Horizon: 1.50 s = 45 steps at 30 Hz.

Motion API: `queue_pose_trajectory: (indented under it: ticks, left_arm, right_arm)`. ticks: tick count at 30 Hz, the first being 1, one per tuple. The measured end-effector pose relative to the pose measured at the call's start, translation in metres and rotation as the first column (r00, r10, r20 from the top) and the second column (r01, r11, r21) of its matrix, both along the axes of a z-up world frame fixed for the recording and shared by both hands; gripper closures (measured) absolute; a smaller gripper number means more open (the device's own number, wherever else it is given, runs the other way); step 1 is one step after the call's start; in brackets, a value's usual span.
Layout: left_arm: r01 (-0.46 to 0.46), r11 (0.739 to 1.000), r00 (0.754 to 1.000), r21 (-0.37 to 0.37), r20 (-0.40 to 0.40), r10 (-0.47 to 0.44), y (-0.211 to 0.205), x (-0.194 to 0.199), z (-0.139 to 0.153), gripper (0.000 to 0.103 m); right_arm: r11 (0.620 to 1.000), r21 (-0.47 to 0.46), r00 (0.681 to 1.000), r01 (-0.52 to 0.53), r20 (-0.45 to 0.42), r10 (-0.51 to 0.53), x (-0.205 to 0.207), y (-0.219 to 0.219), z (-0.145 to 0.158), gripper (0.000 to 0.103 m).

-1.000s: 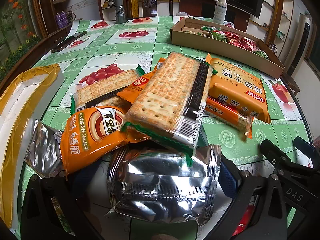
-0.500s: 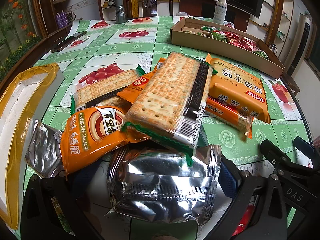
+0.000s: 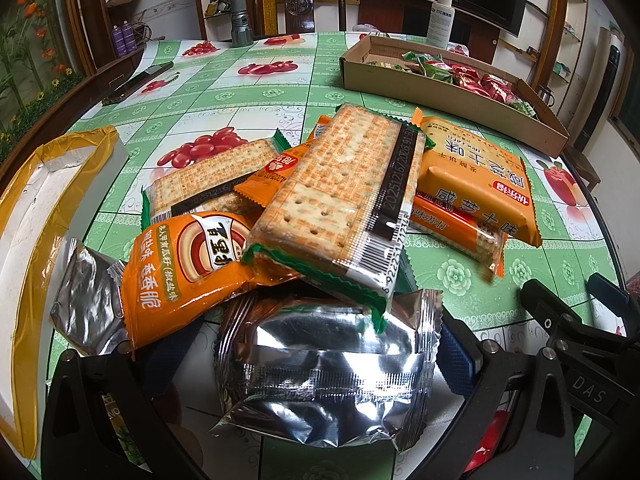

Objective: Organize snacks

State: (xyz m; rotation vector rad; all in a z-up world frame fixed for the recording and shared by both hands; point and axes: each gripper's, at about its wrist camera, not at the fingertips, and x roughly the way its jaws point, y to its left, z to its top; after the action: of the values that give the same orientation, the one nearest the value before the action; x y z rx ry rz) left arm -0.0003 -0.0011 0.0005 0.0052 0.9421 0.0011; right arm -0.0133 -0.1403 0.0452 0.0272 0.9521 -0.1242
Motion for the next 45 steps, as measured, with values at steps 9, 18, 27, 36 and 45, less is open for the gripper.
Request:
queue_pose_trajectory:
  ticks: [9, 18, 27, 36, 45]
  left_arm:
    - [0.000, 1.000, 1.000, 0.000, 0.000, 0.000, 0.000, 0.000, 0.000, 0.000]
    - [-0.001, 1.000, 1.000, -0.001, 0.000, 0.001, 0.000, 0.000, 0.000, 0.000]
    - [-0.007, 1.000, 1.000, -0.003, 0.000, 0.007, 0.002, -0.001, 0.000, 0.000]
    - [-0.007, 1.000, 1.000, -0.004, 0.000, 0.007, 0.002, -0.001, 0.000, 0.000]
    - [-0.020, 1.000, 1.000, -0.003, -0.003, 0.020, 0.003, -0.001, 0.000, 0.000]
  right_arm:
    - [1.000, 0.000, 1.000, 0.000, 0.000, 0.000, 0.000, 0.000, 0.000, 0.000]
    - [1.000, 0.001, 1.000, 0.005, 0.000, -0.005, -0.001, 0.000, 0.000, 0.000]
    - [0.999, 0.010, 0.999, 0.044, -0.028, -0.044, -0.008, 0.000, 0.003, 0.000]
    - [0.999, 0.011, 0.999, 0.049, -0.020, -0.049, -0.011, 0.001, 0.002, 0.000]
    - [0.999, 0.010, 0.999, 0.051, -0.019, -0.050, -0.011, 0.002, 0.002, 0.000]
